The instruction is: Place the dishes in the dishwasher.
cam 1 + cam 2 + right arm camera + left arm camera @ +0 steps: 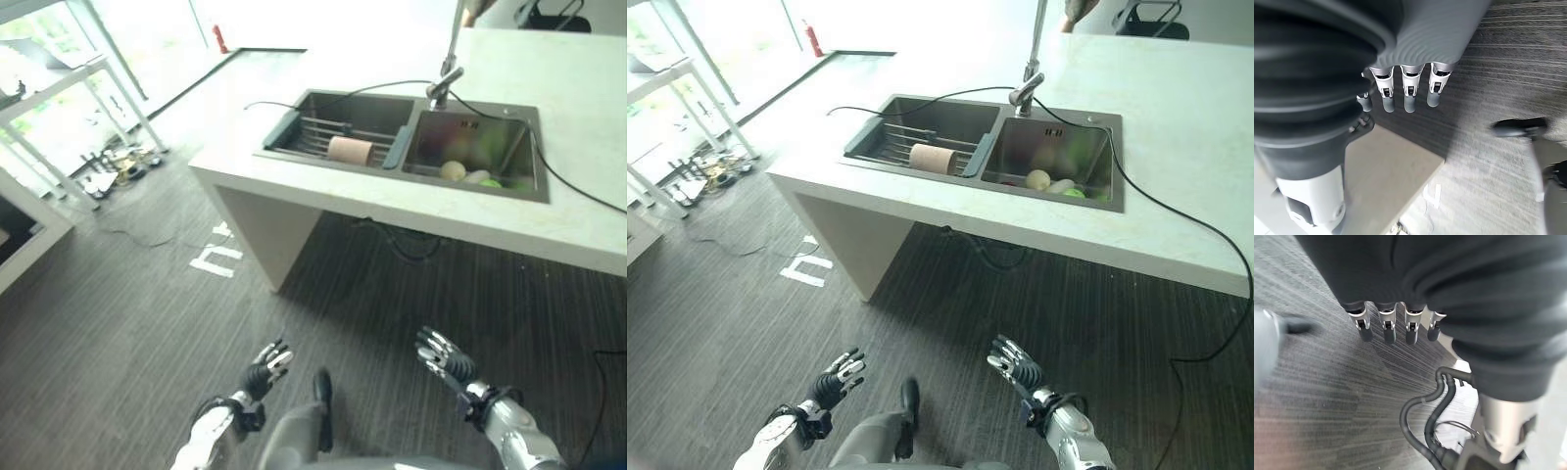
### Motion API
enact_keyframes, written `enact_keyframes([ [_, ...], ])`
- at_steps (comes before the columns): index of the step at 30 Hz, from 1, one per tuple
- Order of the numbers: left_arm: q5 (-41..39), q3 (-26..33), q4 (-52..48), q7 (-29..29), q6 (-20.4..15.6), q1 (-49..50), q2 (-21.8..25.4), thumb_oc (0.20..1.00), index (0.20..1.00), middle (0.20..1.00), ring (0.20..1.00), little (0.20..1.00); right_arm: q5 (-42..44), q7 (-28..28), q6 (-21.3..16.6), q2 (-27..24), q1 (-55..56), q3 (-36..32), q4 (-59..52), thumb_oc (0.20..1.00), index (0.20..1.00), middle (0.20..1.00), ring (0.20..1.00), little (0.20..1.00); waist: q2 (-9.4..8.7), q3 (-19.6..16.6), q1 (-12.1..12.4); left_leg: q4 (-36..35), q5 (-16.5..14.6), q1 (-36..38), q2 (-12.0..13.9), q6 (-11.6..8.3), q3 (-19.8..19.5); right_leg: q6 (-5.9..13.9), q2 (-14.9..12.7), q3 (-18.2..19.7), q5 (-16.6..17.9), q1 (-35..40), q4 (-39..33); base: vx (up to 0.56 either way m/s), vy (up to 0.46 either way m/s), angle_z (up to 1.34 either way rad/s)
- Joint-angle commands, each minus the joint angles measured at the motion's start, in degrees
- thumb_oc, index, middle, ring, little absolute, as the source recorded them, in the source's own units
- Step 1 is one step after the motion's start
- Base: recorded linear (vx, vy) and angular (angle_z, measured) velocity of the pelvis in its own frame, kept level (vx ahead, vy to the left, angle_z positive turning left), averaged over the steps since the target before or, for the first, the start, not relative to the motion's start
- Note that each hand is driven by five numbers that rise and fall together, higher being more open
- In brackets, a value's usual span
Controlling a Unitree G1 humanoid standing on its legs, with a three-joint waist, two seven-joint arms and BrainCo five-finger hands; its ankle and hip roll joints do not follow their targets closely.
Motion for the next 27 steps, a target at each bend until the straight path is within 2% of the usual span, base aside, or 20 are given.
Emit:
enact_keyframes([
  [1,1.63,-0.37,-4.51,-1.99,-2.43,-2.61,0.03,1.000,1.000,1.000,1.000,1.000,2.20,0.06,-2.97,-0.45,1.14,-3.07,-4.15,1.000,1.000,1.000,1.000,1.000,0.80,1.36,0.93,3.58,7.31,8.28,5.75,-3.67,8.93,3.79,-4.49,-6.39,2.91,-9.73,5.72,0.21,0.254,-0.63],
  [8,3.30,-0.44,-2.88,-2.08,-3.37,-3.45,2.05,1.000,1.000,1.000,1.000,1.000,3.00,0.91,-4.13,1.51,2.52,-4.03,-3.17,1.000,1.000,1.000,1.000,1.000,1.10,-0.47,1.15,-0.91,4.44,13.75,2.87,-0.26,6.81,5.71,-6.01,-8.19,0.75,-10.33,10.31,0.16,0.178,-0.43],
  [10,3.59,-0.74,-2.96,-2.18,-3.27,-4.09,2.84,1.000,1.000,1.000,1.000,1.000,3.41,0.54,-4.77,2.32,2.75,-4.09,-3.52,1.000,1.000,1.000,1.000,1.000,1.21,-0.82,0.67,-1.64,3.31,15.02,1.77,1.65,7.24,6.63,-6.48,-8.40,1.75,-12.87,16.61,0.09,0.208,0.31],
  [12,3.82,-1.10,-3.28,-1.60,-3.37,-4.44,3.50,1.000,1.000,1.000,1.000,1.000,3.39,0.03,-5.16,3.09,2.69,-3.77,-3.83,1.000,1.000,1.000,1.000,1.000,1.49,-0.84,0.53,-2.15,2.42,15.83,0.65,3.21,7.33,7.97,-6.63,-9.25,4.69,-16.42,25.10,0.03,0.173,0.20],
  [14,3.01,-0.99,-3.40,0.01,-3.26,-4.38,3.93,1.000,1.000,1.000,1.000,1.000,2.66,-0.14,-4.55,3.49,2.32,-3.29,-4.01,1.000,1.000,1.000,1.000,1.000,2.05,-0.46,0.81,-2.85,1.86,16.99,0.26,3.98,7.90,9.24,-7.45,-11.31,6.73,-20.32,32.41,0.03,0.156,-0.23],
  [15,2.56,-0.91,-3.33,0.67,-3.33,-4.36,4.01,1.000,1.000,1.000,1.000,1.000,2.46,-0.05,-4.31,3.49,2.07,-3.08,-3.88,1.000,1.000,1.000,1.000,1.000,2.23,-0.24,0.92,-3.13,1.65,17.66,0.25,4.00,8.35,9.55,-8.08,-12.32,7.09,-21.74,33.47,0.06,0.094,-0.50],
  [16,1.86,-0.77,-3.09,1.13,-3.62,-4.39,3.97,1.000,1.000,1.000,1.000,1.000,2.22,0.29,-4.31,3.47,1.64,-2.74,-3.29,1.000,1.000,1.000,1.000,1.000,2.43,0.00,0.98,-3.47,1.49,18.61,0.42,3.79,8.98,9.45,-8.72,-13.50,6.84,-22.56,32.35,0.11,-0.027,-0.70],
  [17,0.70,-0.03,-2.93,1.38,-3.65,-4.64,3.73,1.000,1.000,1.000,1.000,1.000,1.15,0.04,-4.25,3.28,1.13,-2.31,-2.99,1.000,1.000,1.000,1.000,1.000,2.40,0.74,0.48,-3.95,1.03,20.45,0.82,2.80,10.05,8.75,-9.21,-15.39,7.00,-23.31,23.13,0.13,-0.088,-0.66],
  [18,0.69,0.18,-2.68,1.49,-3.60,-4.85,3.70,1.000,1.000,1.000,1.000,1.000,0.87,-0.54,-3.99,3.15,1.09,-2.31,-2.93,1.000,1.000,1.000,1.000,1.000,2.28,1.09,0.04,-4.13,0.78,21.15,0.97,2.45,10.26,8.71,-9.42,-15.73,7.63,-23.44,19.17,0.13,-0.128,-0.59],
  [21,0.56,0.31,-0.99,2.55,-2.59,-5.67,3.05,1.000,1.000,1.000,1.000,1.000,0.76,-2.73,-2.59,2.41,-0.08,-2.50,-0.45,1.000,1.000,1.000,1.000,1.000,2.22,1.23,-0.65,-4.75,0.01,22.82,1.73,1.91,10.94,8.80,-9.87,-15.98,8.88,-24.33,14.49,0.07,-0.115,-0.33],
  [23,-0.41,-0.02,3.90,4.35,0.45,-6.61,0.81,1.000,1.000,1.000,1.000,1.000,0.53,-3.13,-2.34,2.32,-1.56,-3.69,5.72,1.000,1.000,1.000,1.000,1.000,2.02,0.16,-0.94,-4.87,-0.30,23.18,1.90,1.43,11.31,8.17,-8.74,-15.46,8.29,-22.28,10.35,0.12,-0.194,-0.09],
  [24,0.86,-0.03,7.31,6.92,2.81,-6.86,-0.46,1.000,1.000,1.000,1.000,1.000,-0.19,-3.58,-2.14,2.51,-2.17,-4.32,8.62,1.000,1.000,1.000,1.000,1.000,1.81,-0.28,-0.96,-4.62,-0.48,23.27,1.98,1.29,11.74,7.80,-8.15,-15.29,8.07,-20.90,8.92,0.15,-0.226,0.04],
  [25,-1.89,0.41,12.89,10.03,5.67,-7.09,-2.08,1.000,1.000,1.000,1.000,1.000,-0.18,-4.97,-1.71,2.66,-2.76,-5.00,12.19,1.000,1.000,1.000,1.000,1.000,1.61,-0.52,-1.23,-3.81,-0.83,23.08,2.06,1.17,11.72,7.04,-7.31,-14.48,7.54,-19.82,8.07,0.14,-0.201,0.04],
  [27,-4.69,2.19,17.22,12.21,7.08,-6.80,-3.24,1.000,1.000,1.000,1.000,1.000,0.13,-5.34,-2.00,2.75,-3.00,-5.78,14.91,1.000,1.000,1.000,1.000,1.000,1.57,-0.64,-1.33,-3.02,-1.11,22.86,2.06,1.01,11.50,6.53,-6.88,-14.20,7.24,-19.28,7.58,0.09,-0.121,0.04],
])
